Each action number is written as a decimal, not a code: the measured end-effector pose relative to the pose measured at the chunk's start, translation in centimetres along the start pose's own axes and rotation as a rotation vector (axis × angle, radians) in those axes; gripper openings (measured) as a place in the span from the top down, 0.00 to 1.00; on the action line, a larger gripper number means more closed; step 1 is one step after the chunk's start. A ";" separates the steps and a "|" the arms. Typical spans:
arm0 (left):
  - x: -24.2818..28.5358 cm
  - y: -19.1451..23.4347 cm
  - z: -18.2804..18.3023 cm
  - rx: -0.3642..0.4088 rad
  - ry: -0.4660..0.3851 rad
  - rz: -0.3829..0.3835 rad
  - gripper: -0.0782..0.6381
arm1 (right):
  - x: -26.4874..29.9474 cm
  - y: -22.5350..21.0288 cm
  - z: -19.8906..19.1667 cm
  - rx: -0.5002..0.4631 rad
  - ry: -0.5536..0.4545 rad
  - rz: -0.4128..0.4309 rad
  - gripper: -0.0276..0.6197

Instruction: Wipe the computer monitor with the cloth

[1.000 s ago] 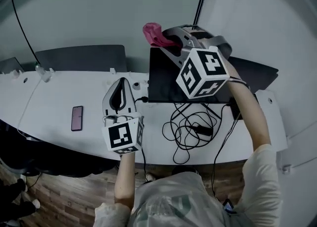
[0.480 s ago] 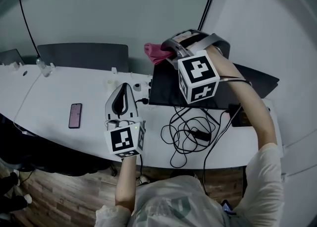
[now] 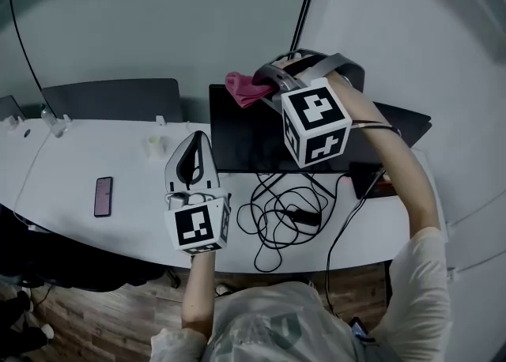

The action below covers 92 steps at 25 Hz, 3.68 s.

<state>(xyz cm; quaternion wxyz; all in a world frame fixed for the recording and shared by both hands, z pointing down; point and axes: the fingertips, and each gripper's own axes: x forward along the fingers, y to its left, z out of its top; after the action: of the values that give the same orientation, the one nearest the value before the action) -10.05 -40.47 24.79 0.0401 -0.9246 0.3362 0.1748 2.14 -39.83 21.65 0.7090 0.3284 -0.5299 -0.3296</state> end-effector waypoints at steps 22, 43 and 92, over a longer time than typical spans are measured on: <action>7.8 -35.0 -4.8 -0.115 0.033 -0.213 0.87 | -13.2 17.0 -30.4 0.173 0.087 0.047 0.87; 8.6 -48.2 -5.0 -0.106 0.059 -0.322 0.87 | -18.7 25.7 -44.2 0.407 0.166 0.068 0.87; -16.8 -27.4 1.9 0.272 0.079 0.449 0.87 | -20.9 24.8 -4.2 1.436 -1.041 -0.367 0.87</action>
<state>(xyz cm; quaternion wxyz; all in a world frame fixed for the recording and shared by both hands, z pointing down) -5.20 -8.81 27.66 0.1113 -0.8191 0.5545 0.0961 4.58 -8.21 29.73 -0.0596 0.5804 -0.8010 -0.1345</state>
